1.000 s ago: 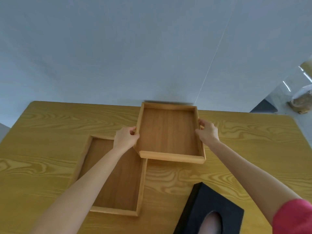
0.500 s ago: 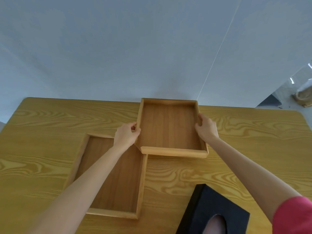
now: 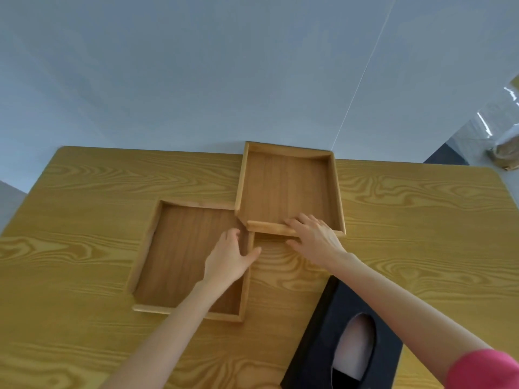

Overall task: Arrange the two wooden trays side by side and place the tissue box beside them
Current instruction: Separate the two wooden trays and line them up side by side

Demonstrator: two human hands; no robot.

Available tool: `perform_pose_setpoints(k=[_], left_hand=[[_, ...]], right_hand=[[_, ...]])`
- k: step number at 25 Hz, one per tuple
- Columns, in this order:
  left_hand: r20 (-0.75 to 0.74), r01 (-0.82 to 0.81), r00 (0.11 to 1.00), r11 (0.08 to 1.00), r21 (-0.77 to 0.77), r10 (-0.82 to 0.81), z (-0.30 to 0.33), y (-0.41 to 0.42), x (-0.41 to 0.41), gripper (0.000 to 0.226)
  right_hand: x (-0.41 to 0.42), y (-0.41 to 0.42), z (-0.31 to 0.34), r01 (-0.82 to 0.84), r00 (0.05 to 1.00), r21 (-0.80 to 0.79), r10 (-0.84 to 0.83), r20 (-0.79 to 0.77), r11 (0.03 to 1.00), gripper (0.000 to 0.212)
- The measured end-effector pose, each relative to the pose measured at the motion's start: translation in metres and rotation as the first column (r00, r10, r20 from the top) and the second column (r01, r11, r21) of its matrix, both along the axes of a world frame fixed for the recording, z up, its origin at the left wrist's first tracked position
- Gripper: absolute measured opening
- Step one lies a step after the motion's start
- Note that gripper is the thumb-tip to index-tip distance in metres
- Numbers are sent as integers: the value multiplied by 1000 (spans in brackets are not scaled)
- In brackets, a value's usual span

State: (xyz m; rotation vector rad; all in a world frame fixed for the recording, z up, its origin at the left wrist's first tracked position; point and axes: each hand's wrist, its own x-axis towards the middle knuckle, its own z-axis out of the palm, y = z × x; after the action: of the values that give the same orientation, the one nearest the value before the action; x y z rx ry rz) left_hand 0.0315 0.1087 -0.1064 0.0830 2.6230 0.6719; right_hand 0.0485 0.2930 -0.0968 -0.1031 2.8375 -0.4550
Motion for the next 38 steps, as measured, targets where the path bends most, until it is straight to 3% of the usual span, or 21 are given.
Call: perform_pose_setpoints(k=[5,11,22,34,38], left_hand=[[-26,8,1000,1000,7,-8,-11,1,17,43],[-60,2,998,1000,16,-1,-13,-10,20,35],[-174,31,982,973,-229,-72,-7,-94,27,33],[-155,40,985,978,-206,-73,-7,-105,23,33],[-98,117,986,981,-155,-133,-5,-114,20,35]], right_hand=[[2,-8,-6,100,988,-25,-103,-114,995,36],[1,-7,-2,104,979,-26,-106,-174,994,34],[2,-18,-11,138,986,21,-136,-94,990,35],[3,-37,-16,203,979,127,-197,-60,971,39],[14,-83,1,161,977,-13,-161,-143,987,39]])
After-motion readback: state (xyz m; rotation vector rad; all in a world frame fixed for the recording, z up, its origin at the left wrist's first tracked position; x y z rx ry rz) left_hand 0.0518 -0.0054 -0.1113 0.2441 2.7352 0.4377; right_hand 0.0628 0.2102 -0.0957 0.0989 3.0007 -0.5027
